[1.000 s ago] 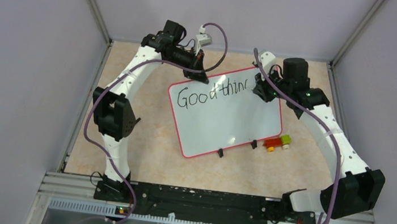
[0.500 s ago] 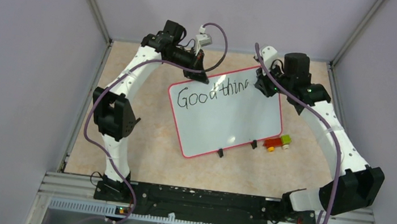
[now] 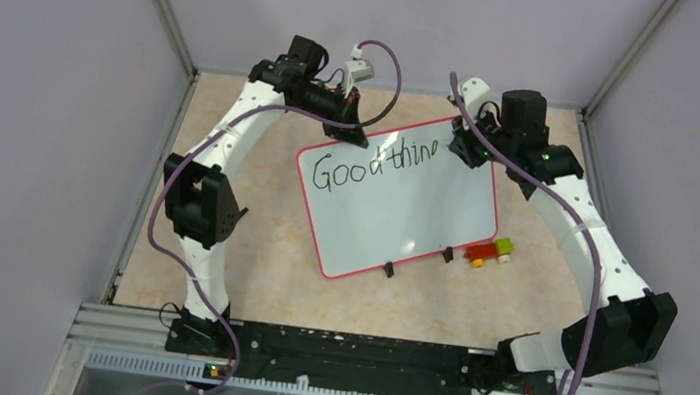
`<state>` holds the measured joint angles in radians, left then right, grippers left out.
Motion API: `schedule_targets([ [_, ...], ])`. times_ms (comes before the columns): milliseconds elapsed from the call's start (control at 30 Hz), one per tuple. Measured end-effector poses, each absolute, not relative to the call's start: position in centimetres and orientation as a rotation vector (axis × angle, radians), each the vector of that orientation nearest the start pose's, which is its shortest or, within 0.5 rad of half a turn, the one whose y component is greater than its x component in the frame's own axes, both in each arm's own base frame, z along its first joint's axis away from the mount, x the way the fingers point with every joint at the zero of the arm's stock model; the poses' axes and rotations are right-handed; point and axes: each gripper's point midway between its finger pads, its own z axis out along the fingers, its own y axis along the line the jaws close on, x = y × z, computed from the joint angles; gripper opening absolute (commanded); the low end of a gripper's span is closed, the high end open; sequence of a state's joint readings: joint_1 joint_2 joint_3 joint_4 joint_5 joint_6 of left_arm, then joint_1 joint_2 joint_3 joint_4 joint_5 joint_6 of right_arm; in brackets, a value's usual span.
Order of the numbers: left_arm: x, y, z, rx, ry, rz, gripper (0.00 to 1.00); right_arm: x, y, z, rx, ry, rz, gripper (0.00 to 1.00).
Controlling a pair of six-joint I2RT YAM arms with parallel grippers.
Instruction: Write a sentence on the whiteboard
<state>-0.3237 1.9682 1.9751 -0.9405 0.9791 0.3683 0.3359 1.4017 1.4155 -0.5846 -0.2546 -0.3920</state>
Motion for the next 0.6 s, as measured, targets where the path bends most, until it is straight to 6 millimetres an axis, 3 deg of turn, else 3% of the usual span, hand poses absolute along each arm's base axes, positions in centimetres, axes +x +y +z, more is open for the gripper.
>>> schedule_targets([
  [300, 37.8, -27.2, 24.7, 1.13, 1.975, -1.176, 0.0, 37.5, 16.2, 27.0, -0.896, 1.934, 0.24, 0.0],
  [600, 37.9, -27.2, 24.7, 1.13, 1.975, -1.175, 0.0, 36.1, 15.7, 25.2, -0.899, 1.956, 0.244, 0.0],
])
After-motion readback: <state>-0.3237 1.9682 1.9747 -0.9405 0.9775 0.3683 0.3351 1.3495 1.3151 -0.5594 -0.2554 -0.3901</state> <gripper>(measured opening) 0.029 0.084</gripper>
